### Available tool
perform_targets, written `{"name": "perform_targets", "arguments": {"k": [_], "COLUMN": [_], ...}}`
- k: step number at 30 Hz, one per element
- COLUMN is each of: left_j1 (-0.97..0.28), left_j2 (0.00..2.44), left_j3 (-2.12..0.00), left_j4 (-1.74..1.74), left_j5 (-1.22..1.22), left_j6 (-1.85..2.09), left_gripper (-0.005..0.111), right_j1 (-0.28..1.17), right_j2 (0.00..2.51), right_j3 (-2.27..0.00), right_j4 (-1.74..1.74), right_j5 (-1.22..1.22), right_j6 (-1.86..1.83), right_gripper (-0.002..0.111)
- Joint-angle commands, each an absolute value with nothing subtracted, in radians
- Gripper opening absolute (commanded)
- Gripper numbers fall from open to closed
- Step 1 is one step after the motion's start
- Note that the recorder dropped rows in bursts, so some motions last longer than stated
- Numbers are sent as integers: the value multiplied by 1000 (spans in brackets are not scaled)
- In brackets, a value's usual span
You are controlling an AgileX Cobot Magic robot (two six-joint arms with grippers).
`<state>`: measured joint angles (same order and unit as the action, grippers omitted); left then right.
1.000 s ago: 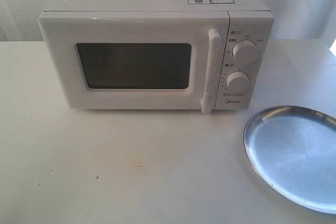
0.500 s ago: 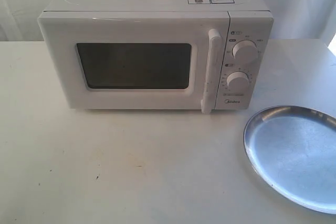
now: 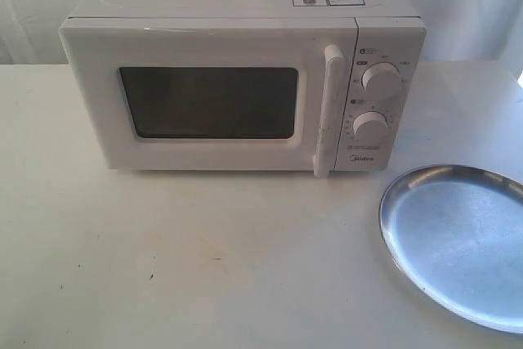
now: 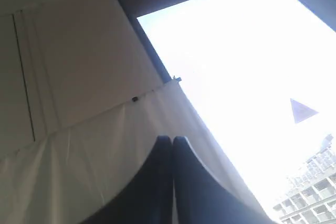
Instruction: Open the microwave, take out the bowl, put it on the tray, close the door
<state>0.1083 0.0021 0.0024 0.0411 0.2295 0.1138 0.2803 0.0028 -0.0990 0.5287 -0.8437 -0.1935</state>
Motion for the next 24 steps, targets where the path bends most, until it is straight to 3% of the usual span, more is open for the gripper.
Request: {"name": "perform_targets", "arguments": {"k": [1,8,12,15,20,24], "left_j1": [108,108,108,108,108,108], "left_j2": [0,0,0,0,0,0], "left_j3": [0,0,0,0,0,0], "left_j4": [34,34,34,34,34,34], "left_j5": [232,232,232,232,232,232], "left_j6": [109,109,109,109,109,109], "left_gripper": [0,0,0,0,0,0], "right_j1": [278,279,279,279,279,266], "right_j2": [43,412,723,960,1263,1400], "right_j3": [-169,-304,-407,-458,-567,-655], "right_j4": [570,348,-334,-808,-1290,-1462], "right_j5": [-732,-553,-523,-670,-1062,-1042], "right_j6": [-283,-81,369,663,719,800], "right_gripper": [0,0,0,0,0,0]}}
